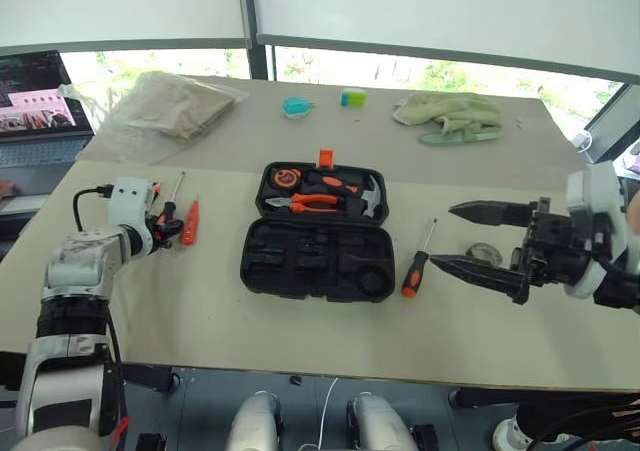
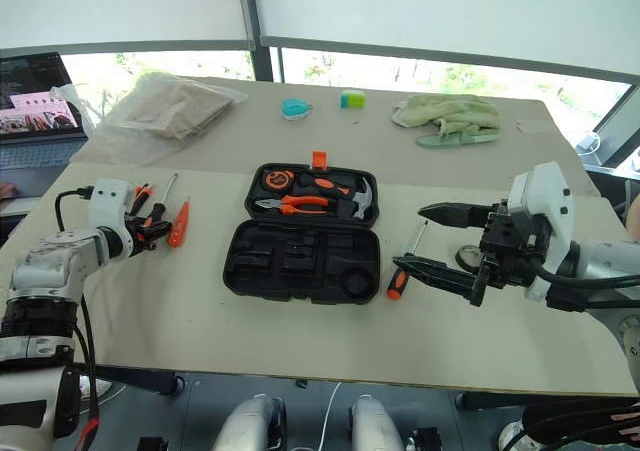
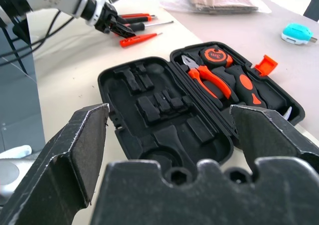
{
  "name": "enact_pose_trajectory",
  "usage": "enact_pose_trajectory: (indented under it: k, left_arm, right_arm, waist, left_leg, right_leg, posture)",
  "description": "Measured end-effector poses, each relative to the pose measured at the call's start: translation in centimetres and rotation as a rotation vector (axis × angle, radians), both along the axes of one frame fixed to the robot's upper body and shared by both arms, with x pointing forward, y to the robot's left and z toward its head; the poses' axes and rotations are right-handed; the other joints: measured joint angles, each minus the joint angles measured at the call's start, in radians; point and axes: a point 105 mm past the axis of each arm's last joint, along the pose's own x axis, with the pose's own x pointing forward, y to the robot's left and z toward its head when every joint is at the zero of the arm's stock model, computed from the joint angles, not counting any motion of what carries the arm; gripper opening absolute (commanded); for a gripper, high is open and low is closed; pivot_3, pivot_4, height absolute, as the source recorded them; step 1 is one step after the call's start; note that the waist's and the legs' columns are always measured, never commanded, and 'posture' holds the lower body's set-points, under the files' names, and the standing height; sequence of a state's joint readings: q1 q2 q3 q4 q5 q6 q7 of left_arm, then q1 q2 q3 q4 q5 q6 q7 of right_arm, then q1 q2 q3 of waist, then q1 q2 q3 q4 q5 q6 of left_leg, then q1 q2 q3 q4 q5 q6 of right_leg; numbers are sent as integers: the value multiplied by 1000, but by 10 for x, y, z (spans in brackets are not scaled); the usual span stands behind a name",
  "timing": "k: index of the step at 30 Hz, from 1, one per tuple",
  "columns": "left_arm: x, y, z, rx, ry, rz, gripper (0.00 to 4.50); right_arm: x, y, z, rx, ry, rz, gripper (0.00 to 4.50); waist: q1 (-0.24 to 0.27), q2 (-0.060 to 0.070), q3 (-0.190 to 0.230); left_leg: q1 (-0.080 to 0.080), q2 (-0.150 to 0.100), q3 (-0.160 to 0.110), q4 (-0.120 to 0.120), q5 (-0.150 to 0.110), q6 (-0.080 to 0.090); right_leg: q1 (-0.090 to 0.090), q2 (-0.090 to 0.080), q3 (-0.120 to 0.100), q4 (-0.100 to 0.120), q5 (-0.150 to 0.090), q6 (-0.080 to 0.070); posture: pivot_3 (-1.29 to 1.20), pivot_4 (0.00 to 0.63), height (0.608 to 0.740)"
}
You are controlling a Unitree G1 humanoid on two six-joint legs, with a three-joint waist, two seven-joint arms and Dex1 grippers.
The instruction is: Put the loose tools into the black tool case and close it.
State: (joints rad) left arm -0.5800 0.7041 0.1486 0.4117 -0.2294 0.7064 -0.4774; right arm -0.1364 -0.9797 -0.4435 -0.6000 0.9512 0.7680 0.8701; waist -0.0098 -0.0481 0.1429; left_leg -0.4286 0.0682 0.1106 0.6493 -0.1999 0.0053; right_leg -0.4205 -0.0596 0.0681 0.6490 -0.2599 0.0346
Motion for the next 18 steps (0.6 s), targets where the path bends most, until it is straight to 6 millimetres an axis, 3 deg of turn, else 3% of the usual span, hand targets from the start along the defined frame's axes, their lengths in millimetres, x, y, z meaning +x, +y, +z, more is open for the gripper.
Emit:
enact_pose_trajectory:
  k: [2, 7, 10, 12, 13, 16, 18]
  left_arm:
    - [1, -1, 0, -19, -6, 4, 908]
    - [2, -4, 6, -108, -46, 16, 908]
    - [5, -7, 23, -85, -120, -10, 908]
    - [9, -13, 45, -78, -198, -60, 908]
    - [10, -22, 62, -80, -254, -129, 908]
    - [0, -76, 123, -4, -438, -496, 908]
    - [-12, -104, 131, 78, -460, -699, 908]
  right_arm:
    - [0, 0, 0, 2, 1, 2, 4500]
    - [0, -1, 0, 5, 3, 0, 4500]
    - [2, -3, -2, 12, 17, -13, 4500]
    - [3, -7, -8, 31, 38, -35, 4500]
    - [4, -9, -13, 31, 53, -50, 4500]
    - [6, -18, -25, 6, 75, -97, 4500]
    - [7, -19, -26, -2, 68, -104, 4500]
  waist:
    - [0, 0, 0]
    - [0, 0, 0]
    - [1, -1, 0]
    - [4, -3, 1]
    - [7, -4, 1]
    - [18, -3, 1]
    - [20, 0, -1]
  left_leg:
    - [0, 0, 0, 1, 0, 0]
    - [-2, 0, -1, 2, 0, 0]
    - [-2, 0, -1, 3, 0, 0]
    - [-3, 0, -2, 3, 0, 0]
    - [-5, 0, -2, 4, 0, 0]
    - [-8, 0, -2, 11, -2, 3]
    - [-7, 0, -2, 11, -2, 3]
  right_leg:
    - [0, 0, 0, 0, 0, 0]
    - [0, 0, -1, 0, 0, 1]
    - [0, 0, -1, 0, 0, 1]
    - [0, 0, -2, 0, 0, 1]
    - [-1, 0, -3, 0, 0, 1]
    - [0, 0, -3, 0, 2, 3]
    - [1, 0, -3, 0, 2, 3]
  posture:
    - [0, 150, 740]
    - [0, 150, 740]
    - [0, 150, 740]
    - [0, 150, 740]
    - [0, 150, 740]
    - [0, 150, 740]
    - [0, 150, 740]
